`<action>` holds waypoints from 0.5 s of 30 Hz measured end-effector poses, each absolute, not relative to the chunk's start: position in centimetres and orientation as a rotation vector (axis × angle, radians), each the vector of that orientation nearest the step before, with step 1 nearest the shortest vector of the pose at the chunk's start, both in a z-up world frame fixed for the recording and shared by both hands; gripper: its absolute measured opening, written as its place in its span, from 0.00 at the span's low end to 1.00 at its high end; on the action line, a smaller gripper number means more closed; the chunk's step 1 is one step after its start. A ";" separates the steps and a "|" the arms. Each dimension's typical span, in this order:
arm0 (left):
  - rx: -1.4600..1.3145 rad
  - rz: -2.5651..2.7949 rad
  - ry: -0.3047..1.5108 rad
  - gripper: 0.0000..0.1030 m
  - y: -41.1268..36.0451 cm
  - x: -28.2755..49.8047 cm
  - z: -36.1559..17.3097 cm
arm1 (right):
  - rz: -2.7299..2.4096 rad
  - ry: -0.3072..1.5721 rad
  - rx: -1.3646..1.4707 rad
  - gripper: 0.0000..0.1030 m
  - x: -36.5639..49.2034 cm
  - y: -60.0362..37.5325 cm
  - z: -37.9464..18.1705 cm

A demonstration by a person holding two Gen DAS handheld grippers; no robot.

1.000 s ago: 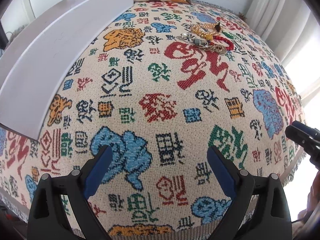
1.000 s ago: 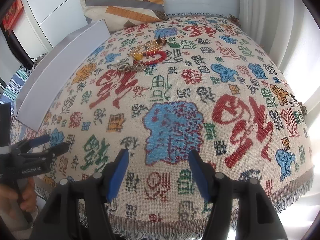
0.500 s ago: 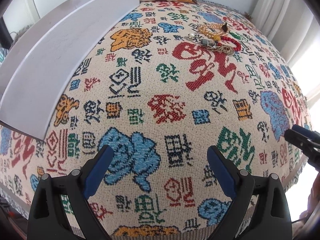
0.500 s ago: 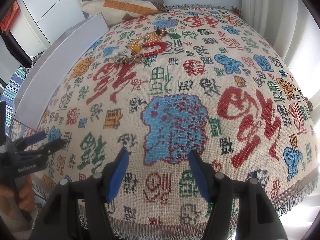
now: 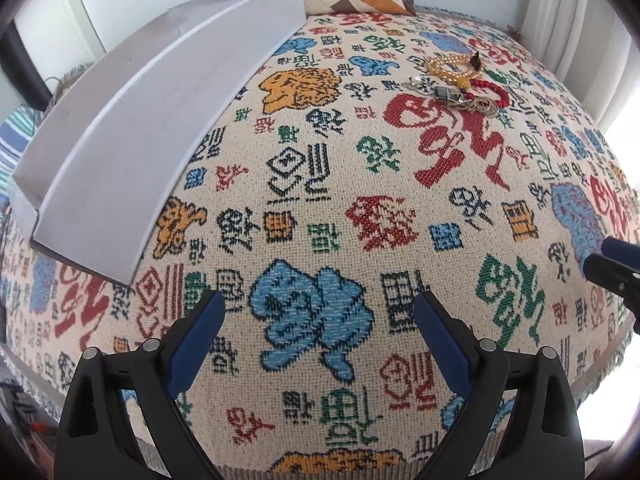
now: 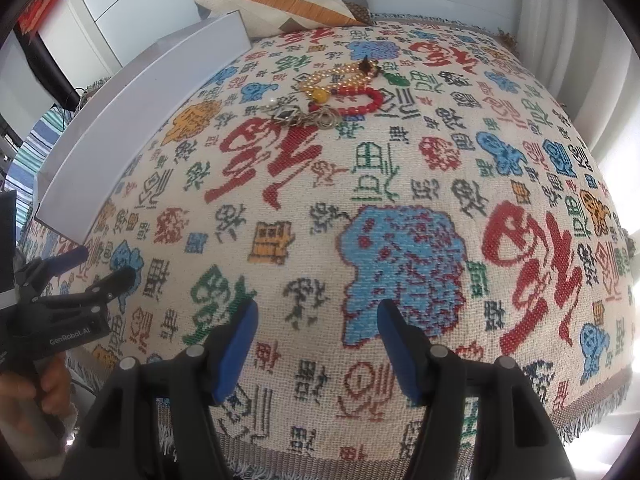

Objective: Organize jewelry

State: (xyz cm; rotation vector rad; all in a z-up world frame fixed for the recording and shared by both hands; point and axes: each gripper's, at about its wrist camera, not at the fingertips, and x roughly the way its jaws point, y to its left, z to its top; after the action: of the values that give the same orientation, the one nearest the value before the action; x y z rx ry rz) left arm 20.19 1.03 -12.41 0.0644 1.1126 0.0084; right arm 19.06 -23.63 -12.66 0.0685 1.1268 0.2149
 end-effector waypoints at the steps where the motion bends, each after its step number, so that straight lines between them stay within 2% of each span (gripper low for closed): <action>1: 0.058 0.005 1.115 0.93 1.1 20.2 -12.5 | 0.216 1.127 0.067 0.61 19.1 -23.5 -12.6; 15: -0.031 -0.040 1.127 0.93 1.2 20.7 -12.3 | 0.213 1.123 0.072 0.61 19.2 -23.6 -12.2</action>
State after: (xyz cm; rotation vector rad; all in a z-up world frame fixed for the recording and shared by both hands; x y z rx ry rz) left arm 20.71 1.15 -12.27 -0.0309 1.1273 -0.0396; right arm 19.22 -23.58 -12.19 0.0717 1.1227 0.2126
